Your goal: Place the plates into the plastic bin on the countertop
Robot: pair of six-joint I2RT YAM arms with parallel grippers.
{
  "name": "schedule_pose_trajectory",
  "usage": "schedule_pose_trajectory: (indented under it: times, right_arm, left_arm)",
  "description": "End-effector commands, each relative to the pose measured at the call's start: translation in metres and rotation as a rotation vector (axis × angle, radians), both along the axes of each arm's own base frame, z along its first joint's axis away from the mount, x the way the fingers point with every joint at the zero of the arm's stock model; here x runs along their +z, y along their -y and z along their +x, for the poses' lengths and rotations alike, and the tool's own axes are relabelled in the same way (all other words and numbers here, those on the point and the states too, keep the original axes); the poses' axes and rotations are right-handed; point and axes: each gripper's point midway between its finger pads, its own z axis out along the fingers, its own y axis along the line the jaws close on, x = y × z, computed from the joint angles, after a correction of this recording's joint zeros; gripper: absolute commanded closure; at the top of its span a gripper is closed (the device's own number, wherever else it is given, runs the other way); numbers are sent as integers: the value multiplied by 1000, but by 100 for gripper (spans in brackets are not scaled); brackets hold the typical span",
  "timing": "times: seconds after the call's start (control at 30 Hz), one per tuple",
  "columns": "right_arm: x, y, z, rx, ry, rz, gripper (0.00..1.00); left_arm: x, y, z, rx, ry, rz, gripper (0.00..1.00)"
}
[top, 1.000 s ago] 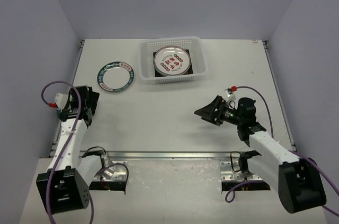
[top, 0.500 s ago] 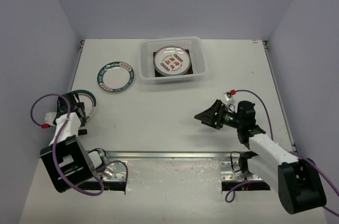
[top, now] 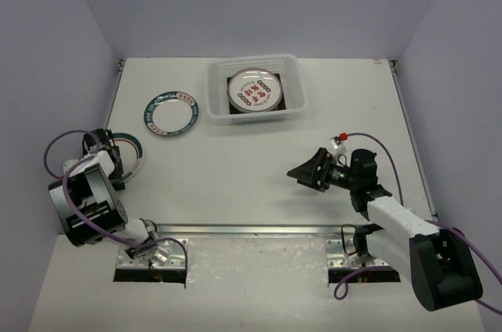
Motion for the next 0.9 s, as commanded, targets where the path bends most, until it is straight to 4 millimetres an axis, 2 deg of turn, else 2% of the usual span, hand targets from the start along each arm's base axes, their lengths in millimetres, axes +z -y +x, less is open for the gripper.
schedule_pose_trajectory:
  times: [0.0, 0.1, 0.17, 0.27, 0.53, 0.73, 0.83, 0.87]
  right_arm:
    - [15, -2, 10, 1, 76, 7, 1]
    - [16, -2, 12, -2, 73, 3, 1]
    - [16, -2, 12, 0, 72, 3, 1]
    - [16, -2, 12, 1, 72, 1, 1]
    - [18, -2, 12, 6, 82, 0, 1]
    - [17, -2, 11, 7, 83, -2, 1]
    - [20, -2, 12, 9, 89, 0, 1]
    - [20, -2, 12, 9, 90, 2, 1]
  left_arm:
    - [-12, -3, -8, 53, -29, -14, 16]
    - [-16, -3, -9, 59, -41, -21, 27]
    - [-20, 0, -9, 54, -50, -38, 42]
    - [-23, 1, -10, 52, -65, -51, 49]
    - [-28, 7, -3, 3, -51, -86, 97]
    - [-7, 7, 10, -78, 9, -57, 100]
    - [23, 5, 17, -113, 101, 10, 100]
    - [44, 3, 21, -128, 165, 57, 100]
